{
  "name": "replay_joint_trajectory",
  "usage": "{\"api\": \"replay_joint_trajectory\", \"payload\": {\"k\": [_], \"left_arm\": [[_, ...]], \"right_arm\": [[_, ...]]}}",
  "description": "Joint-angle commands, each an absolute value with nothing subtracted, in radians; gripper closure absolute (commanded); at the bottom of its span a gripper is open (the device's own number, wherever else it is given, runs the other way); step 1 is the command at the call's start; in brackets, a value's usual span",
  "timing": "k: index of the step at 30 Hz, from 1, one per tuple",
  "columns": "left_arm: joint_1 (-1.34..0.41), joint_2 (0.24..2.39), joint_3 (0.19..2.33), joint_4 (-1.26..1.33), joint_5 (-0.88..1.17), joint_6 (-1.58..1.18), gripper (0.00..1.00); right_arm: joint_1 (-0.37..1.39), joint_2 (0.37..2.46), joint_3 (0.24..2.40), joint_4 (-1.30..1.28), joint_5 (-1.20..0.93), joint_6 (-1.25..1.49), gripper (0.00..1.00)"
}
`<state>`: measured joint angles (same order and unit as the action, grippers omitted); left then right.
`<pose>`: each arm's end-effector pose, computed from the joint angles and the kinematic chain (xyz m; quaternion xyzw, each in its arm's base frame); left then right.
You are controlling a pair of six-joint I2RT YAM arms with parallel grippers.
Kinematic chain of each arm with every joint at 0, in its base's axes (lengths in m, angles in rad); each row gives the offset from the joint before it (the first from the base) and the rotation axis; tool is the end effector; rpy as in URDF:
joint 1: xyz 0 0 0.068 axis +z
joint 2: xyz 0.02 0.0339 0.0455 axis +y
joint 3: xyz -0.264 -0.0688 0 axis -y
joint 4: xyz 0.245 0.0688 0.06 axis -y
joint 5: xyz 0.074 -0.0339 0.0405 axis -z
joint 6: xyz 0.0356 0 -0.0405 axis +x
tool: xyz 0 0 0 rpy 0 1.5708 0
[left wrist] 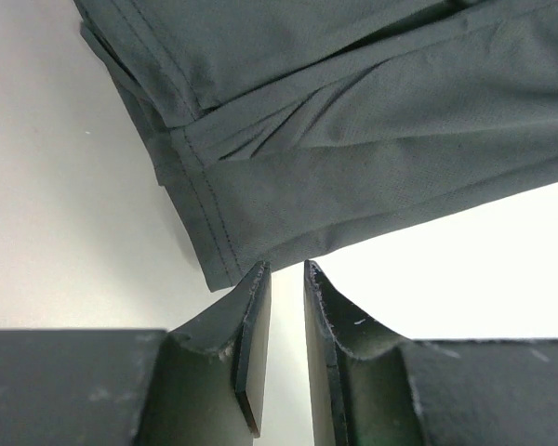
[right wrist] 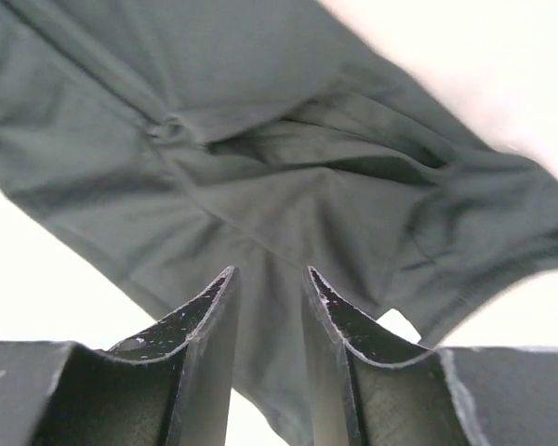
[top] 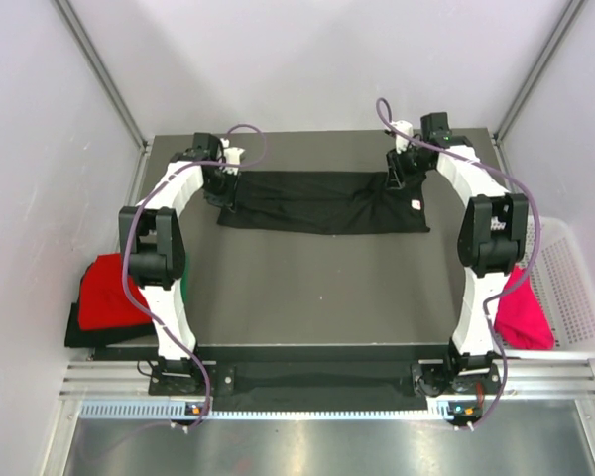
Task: Fold and stack the t-shirts
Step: Fold the tshirt
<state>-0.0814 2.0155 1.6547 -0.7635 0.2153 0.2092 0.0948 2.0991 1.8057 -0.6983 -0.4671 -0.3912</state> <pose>0.4289 -0.0426 0.2234 0.1639 0.9559 -0.0905 0.2264 0.4593 0.0598 0.2395 -0.2885 0.8891 0.1784 0.3075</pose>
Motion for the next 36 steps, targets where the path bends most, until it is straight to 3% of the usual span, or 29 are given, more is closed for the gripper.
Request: {"api": "replay_joint_trajectory", "payload": {"k": [1,11,22,25,29,36], "left_arm": [[-0.084,2.009,1.638,-0.739,0.224,0.21,0.74],[-0.084,2.013,1.637,-0.738,0.221,0.209,0.75],[-0.084,2.002,1.631,-0.738,0.232,0.202,0.75],[-0.084,2.006,1.632,-0.738,0.232,0.198,0.75],[-0.084,2.002,1.632,-0.741,0.219,0.199,0.75],[-0.083,1.947,1.577,-0.707,0.202,0.202,0.75]], "right_arm": [[0.132,2.086,1.838,-0.709,-0.551,-0.393,0.68],[0.245,2.229,1.953,-0.765,-0.531,-0.414,0.69],[0.252,2.35,2.083,-0.77,-0.374,-0.384,0.68],[0.25,2.403,2.143,-0.77,-0.324,-0.38,0.66],[0.247,2.519,2.377,-0.792,-0.253,-0.382,0.65],[0.261,2.387,2.379,-0.712,-0.21,-0.394,0.63]]}}
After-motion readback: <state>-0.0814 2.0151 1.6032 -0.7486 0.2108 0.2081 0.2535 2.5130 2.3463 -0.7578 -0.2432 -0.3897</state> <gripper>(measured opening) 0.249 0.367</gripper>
